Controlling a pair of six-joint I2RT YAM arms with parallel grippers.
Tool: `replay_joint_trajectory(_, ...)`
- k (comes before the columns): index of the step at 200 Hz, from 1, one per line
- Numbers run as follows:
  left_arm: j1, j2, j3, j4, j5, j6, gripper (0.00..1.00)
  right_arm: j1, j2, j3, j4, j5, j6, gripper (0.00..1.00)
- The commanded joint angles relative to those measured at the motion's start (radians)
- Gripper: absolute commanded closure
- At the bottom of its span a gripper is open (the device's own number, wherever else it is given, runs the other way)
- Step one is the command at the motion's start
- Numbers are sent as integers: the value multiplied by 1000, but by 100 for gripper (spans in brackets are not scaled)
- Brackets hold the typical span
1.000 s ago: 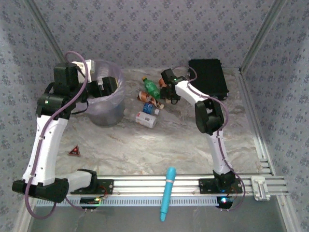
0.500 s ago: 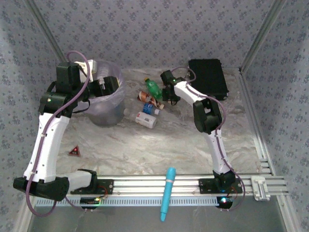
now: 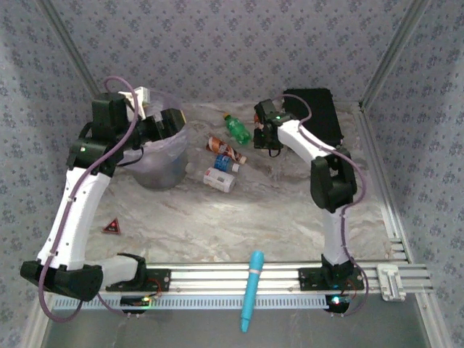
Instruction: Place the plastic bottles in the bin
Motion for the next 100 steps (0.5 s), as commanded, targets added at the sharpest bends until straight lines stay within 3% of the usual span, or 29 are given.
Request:
replay_joint_trajectory(1,-44,31,26,112,37,-57,0,-19,-151,-103,68,-147,-23,68)
replay_joint_trajectory(37,-143,114,57,177,89,-82,0,-16,-343,-236,155,-321,-48,69)
replay_joint_trajectory(100,-268,234,102,277,146,-130,0,28,-574,-362,251,-506,-45,69)
